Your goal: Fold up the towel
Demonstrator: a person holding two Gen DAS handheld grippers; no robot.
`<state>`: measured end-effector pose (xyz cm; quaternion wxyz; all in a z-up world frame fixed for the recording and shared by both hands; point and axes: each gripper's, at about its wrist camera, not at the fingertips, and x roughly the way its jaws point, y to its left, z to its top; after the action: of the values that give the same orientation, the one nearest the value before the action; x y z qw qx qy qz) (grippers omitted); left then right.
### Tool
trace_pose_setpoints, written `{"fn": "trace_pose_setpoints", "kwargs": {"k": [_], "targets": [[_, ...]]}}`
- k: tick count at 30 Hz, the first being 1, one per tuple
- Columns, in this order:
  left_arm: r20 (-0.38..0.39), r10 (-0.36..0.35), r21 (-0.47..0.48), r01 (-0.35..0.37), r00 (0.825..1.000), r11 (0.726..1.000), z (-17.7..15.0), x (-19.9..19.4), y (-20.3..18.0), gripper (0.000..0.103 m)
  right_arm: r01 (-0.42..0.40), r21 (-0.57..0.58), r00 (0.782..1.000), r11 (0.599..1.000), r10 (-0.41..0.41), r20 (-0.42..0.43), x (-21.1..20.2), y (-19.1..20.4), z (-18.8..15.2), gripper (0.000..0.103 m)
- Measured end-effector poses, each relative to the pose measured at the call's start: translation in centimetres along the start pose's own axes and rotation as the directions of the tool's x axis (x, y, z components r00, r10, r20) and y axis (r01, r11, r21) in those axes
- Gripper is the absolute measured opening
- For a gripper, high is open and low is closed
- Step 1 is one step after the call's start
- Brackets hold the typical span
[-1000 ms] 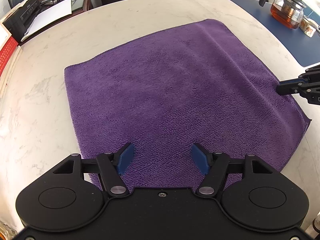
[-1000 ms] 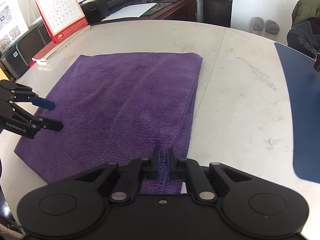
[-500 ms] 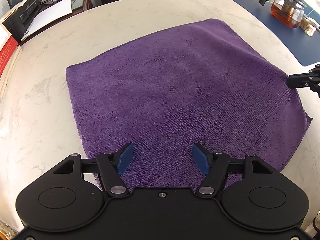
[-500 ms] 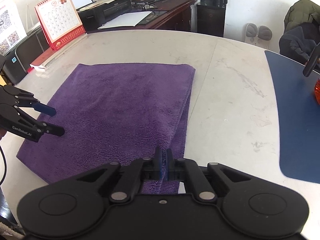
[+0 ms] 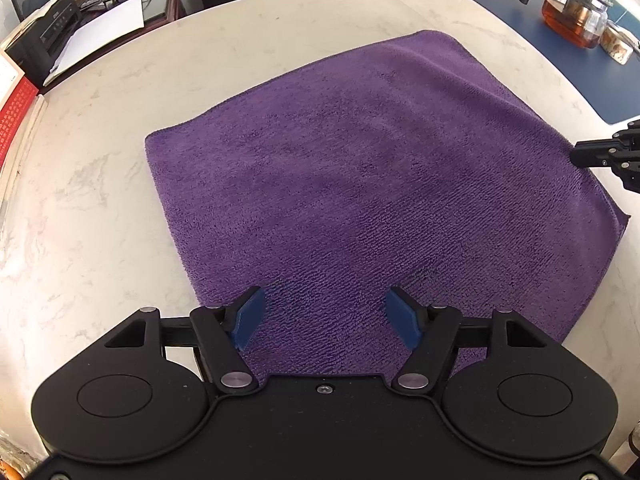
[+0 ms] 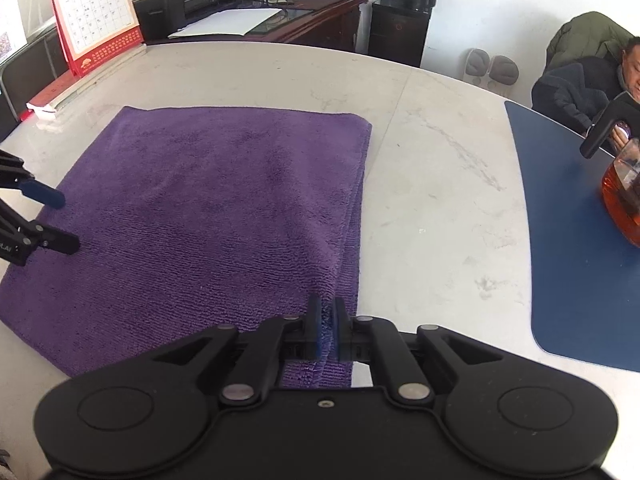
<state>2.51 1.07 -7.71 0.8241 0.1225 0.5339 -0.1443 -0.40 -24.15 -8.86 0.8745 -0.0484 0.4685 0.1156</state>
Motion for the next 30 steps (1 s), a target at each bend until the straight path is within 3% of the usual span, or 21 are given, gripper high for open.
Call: {"fn": "trace_pose_setpoints", "kwargs": {"k": [6, 13, 16, 19, 30], "targets": [[0.003, -0.001, 0.000, 0.001, 1.000, 1.000, -0.4, -0.2, 0.3, 0.068, -0.004, 0.070, 1.000, 0.998, 0.002, 0.030, 0.1, -1.6, 1.5, 0.008], [-0.003, 0.001, 0.000, -0.001, 1.000, 1.000, -0.3, -0.3, 0.2, 0.070, -0.063, -0.088, 0.997, 0.994, 0.066, 0.035, 2.2, -0.2, 2.8, 0.008], [-0.007, -0.001, -0.003, 0.001, 1.000, 1.000, -0.2, -0.2, 0.3, 0.072, -0.021, -0.145, 0.999, 0.989, 0.024, 0.022, 3.0, -0.3, 2.6, 0.009], [-0.009, -0.001, -0.001, 0.001, 1.000, 1.000, -0.1, 0.0, 0.3, 0.073, -0.015, -0.088, 1.000, 0.996, 0.017, 0.022, 3.0, -1.6, 3.1, 0.017], [-0.023, -0.004, -0.002, 0.004, 1.000, 1.000, 0.2, 0.3, 0.4, 0.076, -0.077, -0.026, 0.997, 0.997, 0.078, 0.024, 4.7, -2.3, 5.3, 0.017]]}}
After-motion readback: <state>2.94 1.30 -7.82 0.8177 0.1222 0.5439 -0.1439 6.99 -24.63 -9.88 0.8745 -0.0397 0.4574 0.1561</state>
